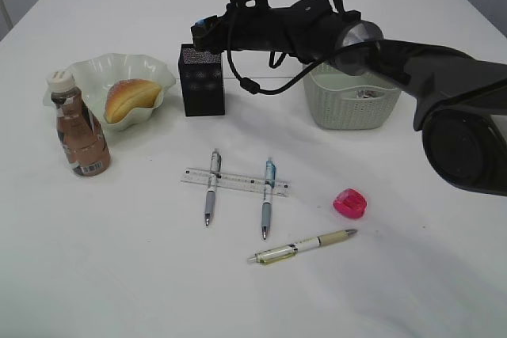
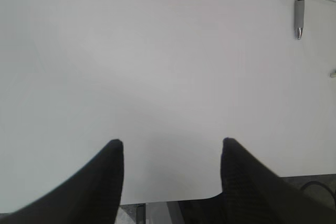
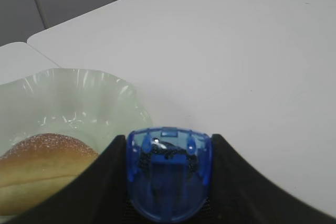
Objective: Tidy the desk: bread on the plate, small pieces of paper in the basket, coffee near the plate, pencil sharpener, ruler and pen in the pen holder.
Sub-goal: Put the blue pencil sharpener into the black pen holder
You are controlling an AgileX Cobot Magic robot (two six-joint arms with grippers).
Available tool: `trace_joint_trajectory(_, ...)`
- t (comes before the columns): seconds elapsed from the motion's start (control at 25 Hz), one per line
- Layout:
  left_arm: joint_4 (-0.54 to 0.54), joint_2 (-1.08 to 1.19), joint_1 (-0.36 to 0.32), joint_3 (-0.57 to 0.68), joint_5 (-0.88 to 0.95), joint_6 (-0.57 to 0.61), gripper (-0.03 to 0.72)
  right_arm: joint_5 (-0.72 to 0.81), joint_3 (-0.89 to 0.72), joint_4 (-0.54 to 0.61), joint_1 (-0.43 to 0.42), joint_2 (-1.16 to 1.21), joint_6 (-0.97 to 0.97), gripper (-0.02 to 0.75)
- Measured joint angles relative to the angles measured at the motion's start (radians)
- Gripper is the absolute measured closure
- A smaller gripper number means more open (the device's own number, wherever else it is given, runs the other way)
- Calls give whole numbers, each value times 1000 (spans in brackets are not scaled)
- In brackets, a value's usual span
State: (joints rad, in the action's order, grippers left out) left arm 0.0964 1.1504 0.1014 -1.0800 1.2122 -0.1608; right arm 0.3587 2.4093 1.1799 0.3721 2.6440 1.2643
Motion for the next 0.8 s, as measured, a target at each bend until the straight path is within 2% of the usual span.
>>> trace_joint_trajectory(0.44,0,0,0,0,0,0,255,0,0,12,0,0,0,399)
trace_joint_trajectory(0.52,0,0,0,0,0,0,255,0,0,12,0,0,0,368)
trace_joint_trajectory(0.64,0,0,0,0,0,0,255,0,0,14,0,0,2,278)
trace_joint_trajectory(0.8,0,0,0,0,0,0,255,-4,0,14,0,4,2,234)
